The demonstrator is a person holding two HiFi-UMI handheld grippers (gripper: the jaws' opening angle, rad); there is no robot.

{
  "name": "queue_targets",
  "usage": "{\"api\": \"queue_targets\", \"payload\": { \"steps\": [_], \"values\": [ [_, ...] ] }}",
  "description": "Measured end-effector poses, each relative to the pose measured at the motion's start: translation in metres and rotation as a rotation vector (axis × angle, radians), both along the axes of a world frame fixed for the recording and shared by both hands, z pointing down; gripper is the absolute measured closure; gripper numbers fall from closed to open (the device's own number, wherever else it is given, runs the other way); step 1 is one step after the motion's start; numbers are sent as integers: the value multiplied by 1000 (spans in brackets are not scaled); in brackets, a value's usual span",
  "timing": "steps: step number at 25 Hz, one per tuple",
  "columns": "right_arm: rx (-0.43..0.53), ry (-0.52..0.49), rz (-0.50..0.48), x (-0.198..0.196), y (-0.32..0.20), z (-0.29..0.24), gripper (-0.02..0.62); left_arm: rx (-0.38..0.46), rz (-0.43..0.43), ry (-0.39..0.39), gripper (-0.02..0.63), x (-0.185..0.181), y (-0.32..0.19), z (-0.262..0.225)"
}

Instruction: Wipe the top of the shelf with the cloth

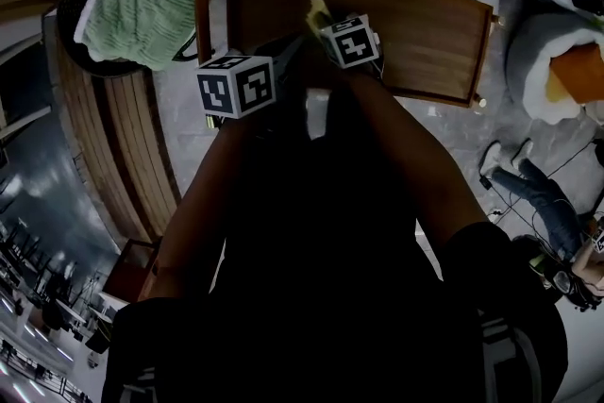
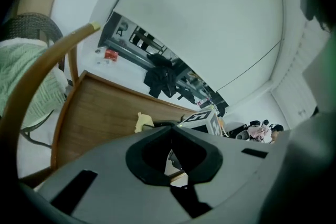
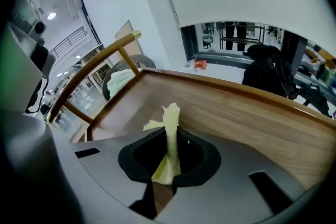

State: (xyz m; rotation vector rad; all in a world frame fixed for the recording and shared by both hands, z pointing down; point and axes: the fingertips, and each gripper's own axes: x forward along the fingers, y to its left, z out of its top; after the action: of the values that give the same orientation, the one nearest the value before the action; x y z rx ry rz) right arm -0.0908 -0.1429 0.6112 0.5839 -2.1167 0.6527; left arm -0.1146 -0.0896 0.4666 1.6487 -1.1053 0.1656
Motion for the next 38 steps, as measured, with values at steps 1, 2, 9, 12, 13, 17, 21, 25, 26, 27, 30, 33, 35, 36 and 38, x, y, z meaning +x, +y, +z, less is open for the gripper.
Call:
{"api": "queue_targets", "payload": {
  "steps": [1, 2, 9, 12, 13, 17, 21, 25, 26, 27, 30, 33, 35, 36, 38],
  "values": [
    [4, 5, 9, 12, -3, 0, 548, -3, 11, 7, 594, 10, -2, 2],
    [10, 12, 15, 25, -6, -1, 548, -5, 23, 13, 594, 21, -4, 3],
    [43, 41, 89, 113, -29, -6, 548, 10, 110, 18, 594, 90, -24, 3],
    [55, 57, 133, 149, -38, -9, 548, 15, 138, 26, 594, 114, -30, 2],
    [55, 68, 149, 163, -40, -9, 548, 14, 147, 31, 594, 122, -31, 2],
    [77, 116, 213, 220, -52, -11, 548, 3, 182, 60, 594, 154, -33, 1],
    [86, 163, 249, 264, -62, -14, 548, 29, 209, 52, 594, 177, -44, -8],
    [87, 202, 306, 301, -69, -13, 548, 51, 216, 40, 594, 191, -51, -15],
    [86, 222, 328, 311, -70, -13, 548, 53, 217, 39, 594, 194, -51, -16],
    [89, 248, 351, 321, -72, -13, 548, 54, 219, 38, 594, 196, -50, -17],
    [117, 333, 427, 348, -79, -21, 548, 55, 225, 30, 594, 200, -46, -22],
    [122, 385, 479, 364, -83, -23, 548, 62, 223, 19, 594, 200, -42, -28],
    [122, 404, 504, 372, -84, -24, 548, 71, 220, 8, 594, 200, -41, -31],
    [124, 413, 514, 374, -84, -24, 548, 73, 217, 2, 594, 198, -40, -31],
    [131, 433, 536, 379, -85, -25, 548, 70, 209, -10, 594, 194, -38, -29]
  ]
}}
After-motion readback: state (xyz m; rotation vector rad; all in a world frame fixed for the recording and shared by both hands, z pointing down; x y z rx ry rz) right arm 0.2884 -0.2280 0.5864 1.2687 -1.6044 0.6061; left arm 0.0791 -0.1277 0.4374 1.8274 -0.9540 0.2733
